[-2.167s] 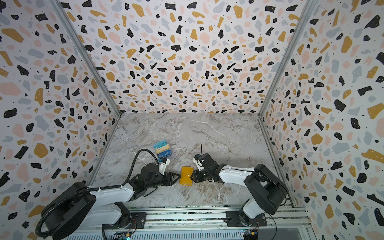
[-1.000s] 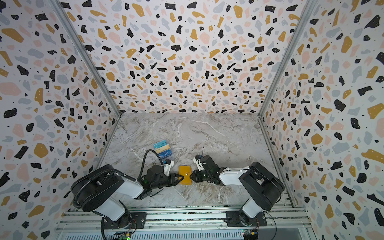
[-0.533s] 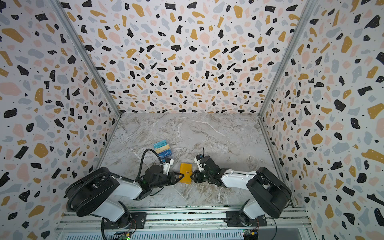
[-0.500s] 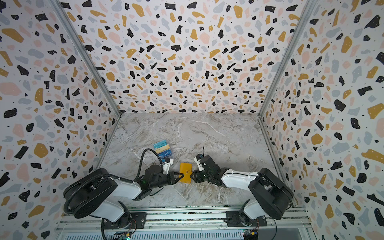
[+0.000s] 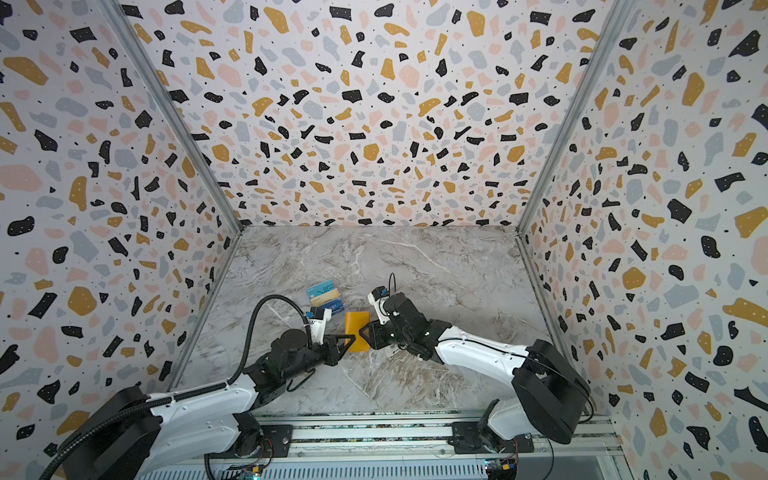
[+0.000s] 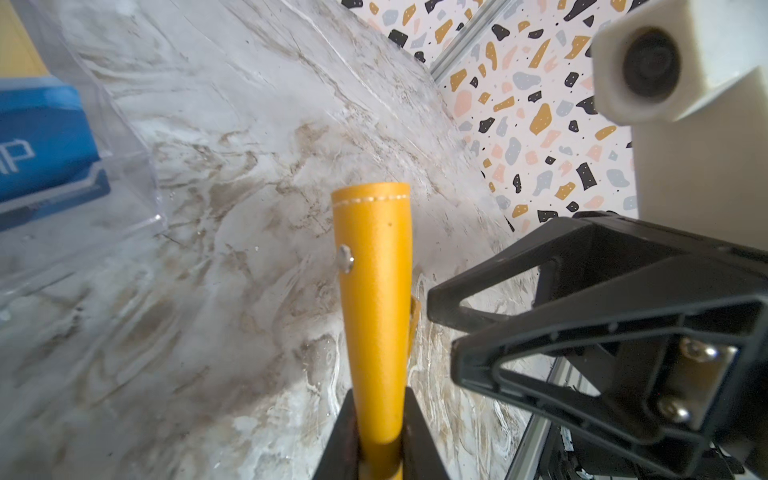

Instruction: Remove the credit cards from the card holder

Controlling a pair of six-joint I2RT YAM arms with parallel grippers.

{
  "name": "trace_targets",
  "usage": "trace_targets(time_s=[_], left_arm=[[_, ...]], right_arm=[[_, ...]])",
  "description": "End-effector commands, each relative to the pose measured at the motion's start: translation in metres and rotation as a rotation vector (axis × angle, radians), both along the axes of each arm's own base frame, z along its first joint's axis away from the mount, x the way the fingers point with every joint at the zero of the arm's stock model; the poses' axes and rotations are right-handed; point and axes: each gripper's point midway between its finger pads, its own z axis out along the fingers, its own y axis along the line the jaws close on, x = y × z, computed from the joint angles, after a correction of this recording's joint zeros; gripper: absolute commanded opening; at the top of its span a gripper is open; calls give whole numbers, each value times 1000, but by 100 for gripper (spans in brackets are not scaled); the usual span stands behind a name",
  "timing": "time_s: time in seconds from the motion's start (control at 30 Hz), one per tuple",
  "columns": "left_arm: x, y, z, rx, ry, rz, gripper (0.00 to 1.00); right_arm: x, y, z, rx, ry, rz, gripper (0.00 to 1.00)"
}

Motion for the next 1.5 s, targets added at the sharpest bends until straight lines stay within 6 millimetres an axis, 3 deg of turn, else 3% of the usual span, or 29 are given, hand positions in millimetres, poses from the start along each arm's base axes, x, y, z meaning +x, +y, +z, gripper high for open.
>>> trace_targets(time_s=[0.0, 0.2, 0.8, 1.17, 1.47], left_arm=[[0, 6, 4, 30, -53, 15, 0], [-5, 11, 11, 15, -83, 13, 0], [-11, 19, 29, -8, -175, 9, 0], [-5, 32, 29, 35, -190, 76, 0], [2, 41, 26, 66, -180, 141, 0]], right_arm=[[1, 18, 13, 24, -24, 26, 37], [5, 35, 12, 25, -14, 21, 35], [6, 48, -4, -6, 36, 14, 30], [11, 46, -13, -63, 30, -20, 19], [13, 44, -2, -53, -5, -24, 12]])
